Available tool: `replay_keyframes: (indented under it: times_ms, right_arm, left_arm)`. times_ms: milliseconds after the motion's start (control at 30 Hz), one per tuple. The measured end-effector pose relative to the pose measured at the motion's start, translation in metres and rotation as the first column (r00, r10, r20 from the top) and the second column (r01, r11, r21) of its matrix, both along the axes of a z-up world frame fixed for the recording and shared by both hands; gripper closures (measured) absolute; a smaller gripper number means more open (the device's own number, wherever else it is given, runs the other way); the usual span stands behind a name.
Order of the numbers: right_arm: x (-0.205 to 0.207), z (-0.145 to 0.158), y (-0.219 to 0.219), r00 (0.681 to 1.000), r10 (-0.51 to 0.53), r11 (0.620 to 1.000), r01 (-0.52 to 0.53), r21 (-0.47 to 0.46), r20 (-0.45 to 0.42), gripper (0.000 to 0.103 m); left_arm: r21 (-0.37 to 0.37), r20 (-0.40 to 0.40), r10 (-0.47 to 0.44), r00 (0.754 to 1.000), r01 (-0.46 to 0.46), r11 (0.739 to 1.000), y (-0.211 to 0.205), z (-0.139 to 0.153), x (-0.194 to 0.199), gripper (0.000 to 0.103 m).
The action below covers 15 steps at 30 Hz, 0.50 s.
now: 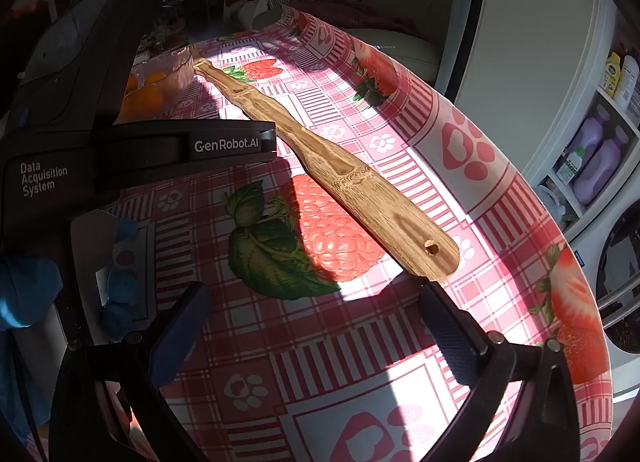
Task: Organize fruits
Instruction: 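Move both grippers over the scattered cherry tomatoes on the tablecloth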
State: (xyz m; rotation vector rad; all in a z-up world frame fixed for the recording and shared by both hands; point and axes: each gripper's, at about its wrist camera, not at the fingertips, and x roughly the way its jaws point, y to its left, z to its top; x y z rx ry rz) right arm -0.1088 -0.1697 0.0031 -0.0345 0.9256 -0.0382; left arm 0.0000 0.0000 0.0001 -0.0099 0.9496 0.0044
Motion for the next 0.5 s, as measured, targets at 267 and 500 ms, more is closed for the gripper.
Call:
replay_keyframes:
  times_ms: [267,500]
  right_arm:
    - [0.011,0.005,0.000,0.992,0.037,0.999,-0.039,-0.014,-0.119,0.000]
    - [0.018,0.027,0.004,0.984,0.043,0.998,-0.049,-0.036,-0.170,0.000]
  left_arm:
    - [-0.037,0.028,-0.040,0.999,0.041,0.998,0.026,0.047,-0.021,0.000]
    - [-0.175,-0.117,-0.086,0.989,0.065,0.982,0.097,0.076,-0.058,0.000]
